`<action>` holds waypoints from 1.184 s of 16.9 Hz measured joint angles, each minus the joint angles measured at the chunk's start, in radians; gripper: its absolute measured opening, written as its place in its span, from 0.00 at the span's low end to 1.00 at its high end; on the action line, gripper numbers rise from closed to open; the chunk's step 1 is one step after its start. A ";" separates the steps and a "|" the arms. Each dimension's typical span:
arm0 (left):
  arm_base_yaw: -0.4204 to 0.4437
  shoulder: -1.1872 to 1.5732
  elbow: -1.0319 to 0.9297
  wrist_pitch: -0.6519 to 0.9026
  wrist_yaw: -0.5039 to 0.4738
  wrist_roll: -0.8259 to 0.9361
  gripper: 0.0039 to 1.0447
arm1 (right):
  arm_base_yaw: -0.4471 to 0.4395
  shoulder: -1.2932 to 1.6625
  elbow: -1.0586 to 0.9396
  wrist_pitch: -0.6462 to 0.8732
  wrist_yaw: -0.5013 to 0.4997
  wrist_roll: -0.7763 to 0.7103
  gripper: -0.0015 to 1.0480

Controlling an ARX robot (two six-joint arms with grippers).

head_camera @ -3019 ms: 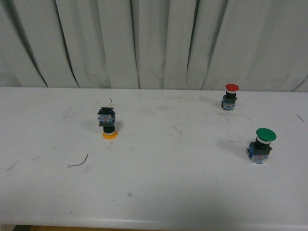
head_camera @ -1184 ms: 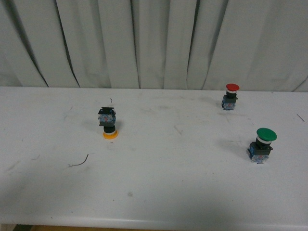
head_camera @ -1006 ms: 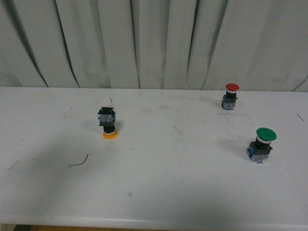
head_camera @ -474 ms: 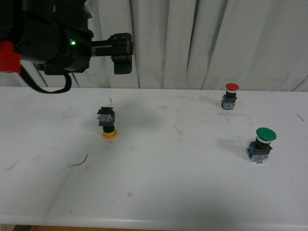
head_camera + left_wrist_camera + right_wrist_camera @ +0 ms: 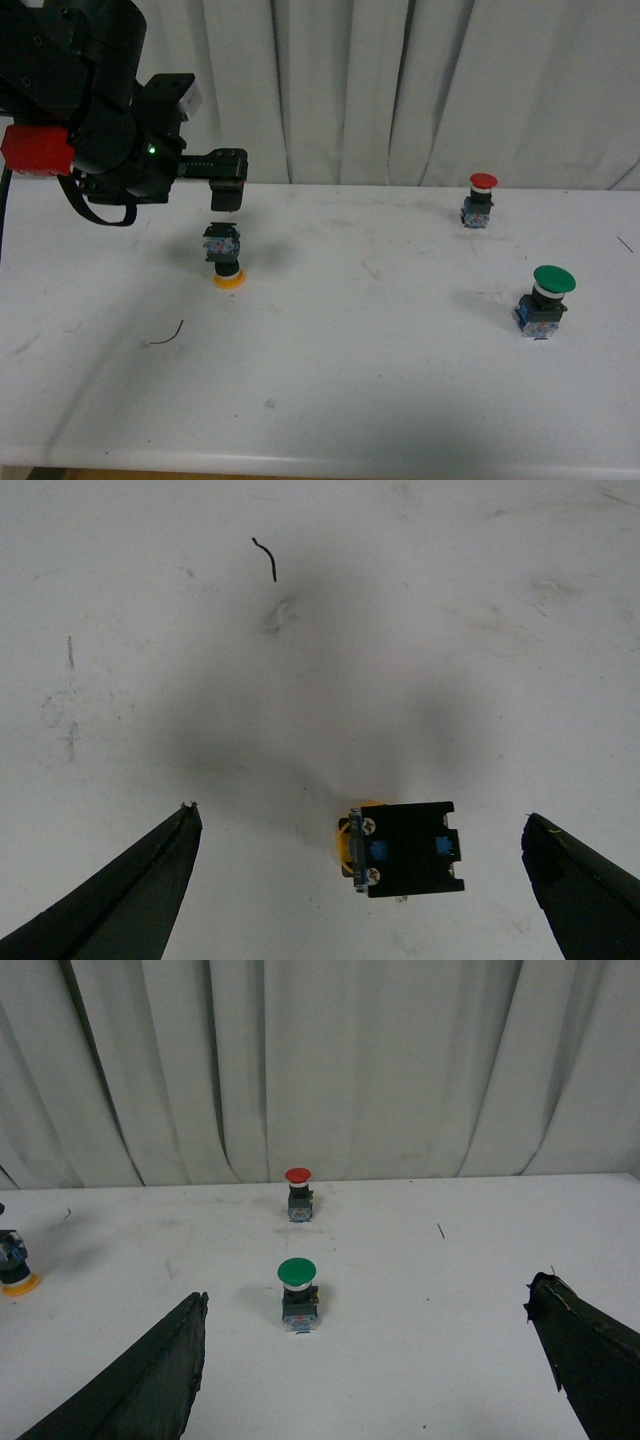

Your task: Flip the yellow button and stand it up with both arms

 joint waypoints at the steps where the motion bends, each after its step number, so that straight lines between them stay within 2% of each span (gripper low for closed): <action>1: 0.005 0.009 0.012 -0.005 0.008 0.000 0.94 | 0.000 0.000 0.000 0.000 0.000 0.000 0.94; 7: 0.014 0.059 0.053 -0.050 0.063 -0.037 0.94 | 0.000 0.000 0.000 0.000 0.000 0.000 0.94; 15: -0.028 0.121 0.089 -0.065 0.017 0.029 0.92 | 0.000 0.000 0.000 0.000 0.000 0.000 0.94; 20: -0.028 0.129 0.092 -0.078 -0.021 0.054 0.39 | 0.000 0.000 0.000 0.000 0.000 0.000 0.94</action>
